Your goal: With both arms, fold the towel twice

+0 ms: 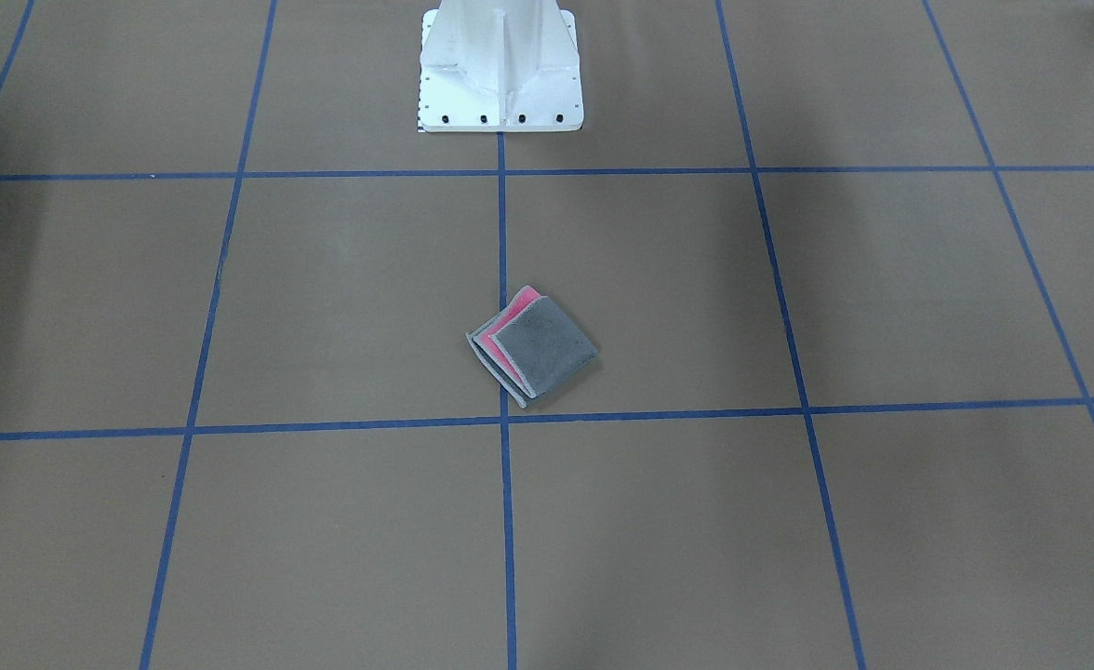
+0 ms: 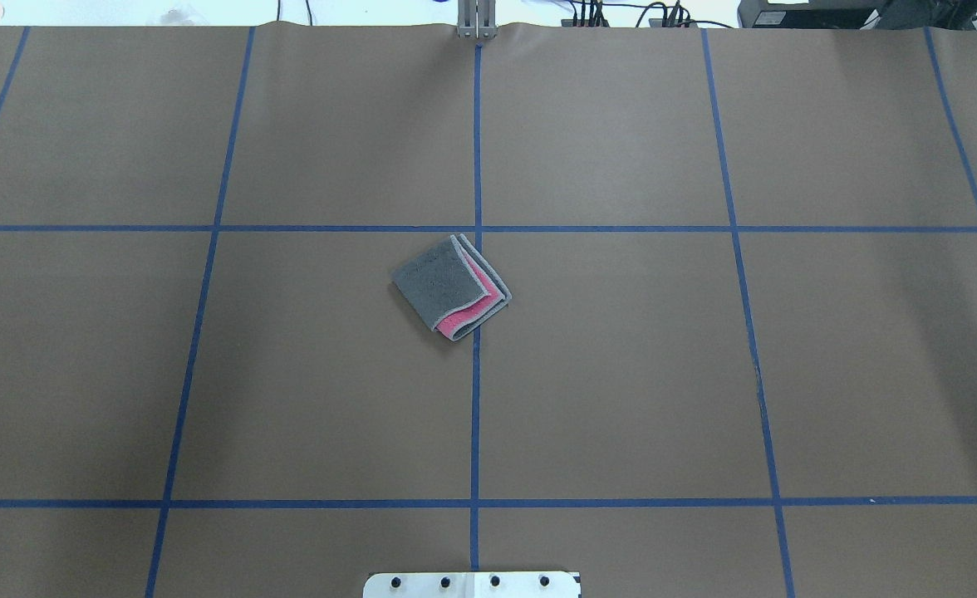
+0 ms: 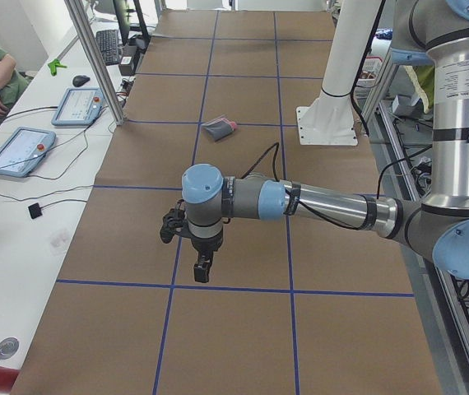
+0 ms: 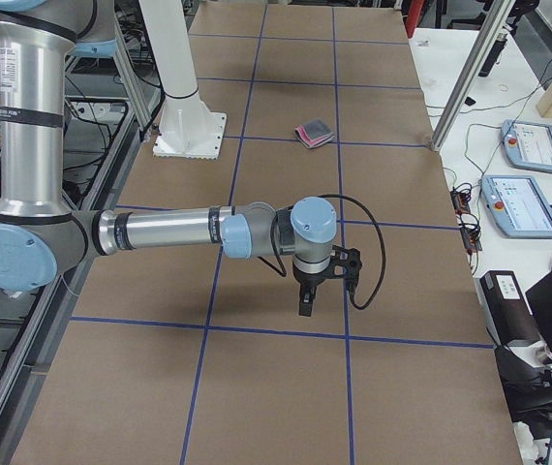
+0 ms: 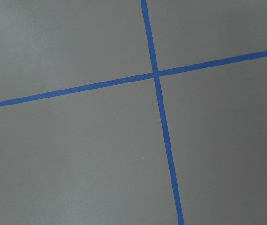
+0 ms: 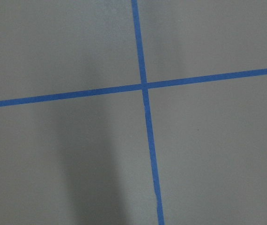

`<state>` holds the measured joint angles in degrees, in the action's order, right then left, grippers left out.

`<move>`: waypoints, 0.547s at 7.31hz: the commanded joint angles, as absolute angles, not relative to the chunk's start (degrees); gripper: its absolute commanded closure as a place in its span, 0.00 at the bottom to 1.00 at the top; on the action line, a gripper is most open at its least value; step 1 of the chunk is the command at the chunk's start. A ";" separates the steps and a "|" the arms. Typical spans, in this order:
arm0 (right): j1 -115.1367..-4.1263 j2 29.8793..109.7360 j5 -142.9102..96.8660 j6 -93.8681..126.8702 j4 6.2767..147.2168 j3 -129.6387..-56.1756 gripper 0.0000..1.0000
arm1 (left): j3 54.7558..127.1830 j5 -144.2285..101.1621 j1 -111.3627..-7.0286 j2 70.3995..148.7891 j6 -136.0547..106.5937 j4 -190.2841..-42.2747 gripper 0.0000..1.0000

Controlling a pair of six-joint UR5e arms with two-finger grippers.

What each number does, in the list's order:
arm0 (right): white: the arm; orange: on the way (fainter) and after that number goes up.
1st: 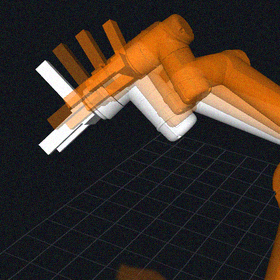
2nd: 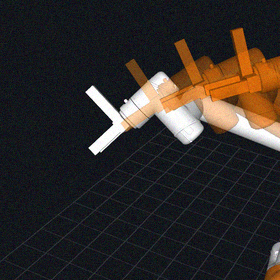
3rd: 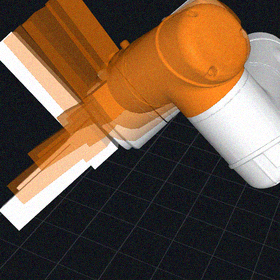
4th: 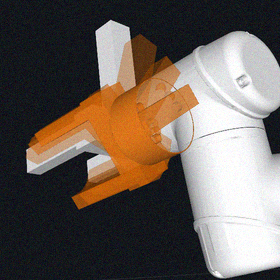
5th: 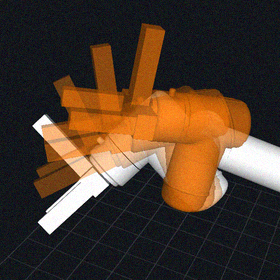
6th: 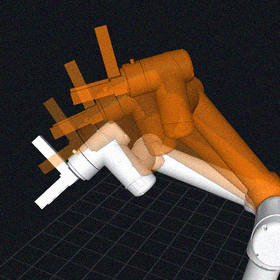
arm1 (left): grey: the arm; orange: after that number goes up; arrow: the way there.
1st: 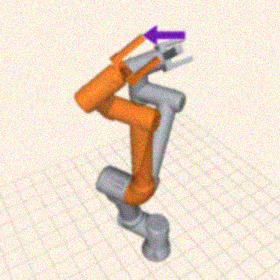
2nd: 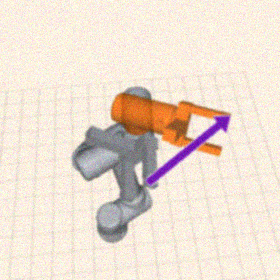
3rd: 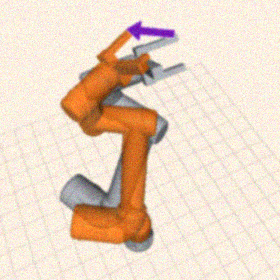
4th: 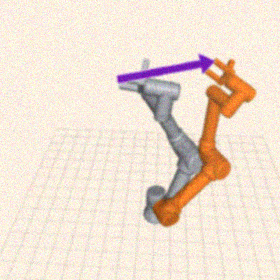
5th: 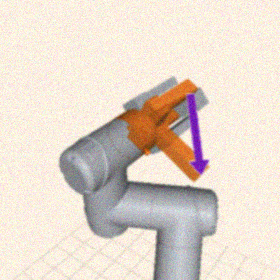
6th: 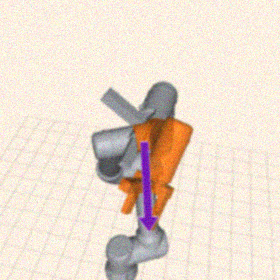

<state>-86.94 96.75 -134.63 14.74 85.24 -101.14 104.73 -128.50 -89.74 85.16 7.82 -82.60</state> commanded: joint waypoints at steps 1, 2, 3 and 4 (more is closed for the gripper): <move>-86.40 100.20 -135.09 16.17 77.17 -100.63 0.00 | 105.12 -128.50 -89.74 85.25 7.82 -82.53 0.00; -86.40 99.59 -135.00 16.26 77.52 -100.63 0.00 | 104.94 -128.58 -89.74 85.51 7.82 -82.36 0.00; -86.40 98.54 -134.83 16.78 78.30 -100.46 0.00 | 104.85 -128.58 -89.74 85.52 7.82 -82.18 0.00; -86.22 96.09 -134.91 16.79 83.27 -100.72 0.00 | 104.59 -128.58 -89.74 85.60 7.82 -82.09 0.00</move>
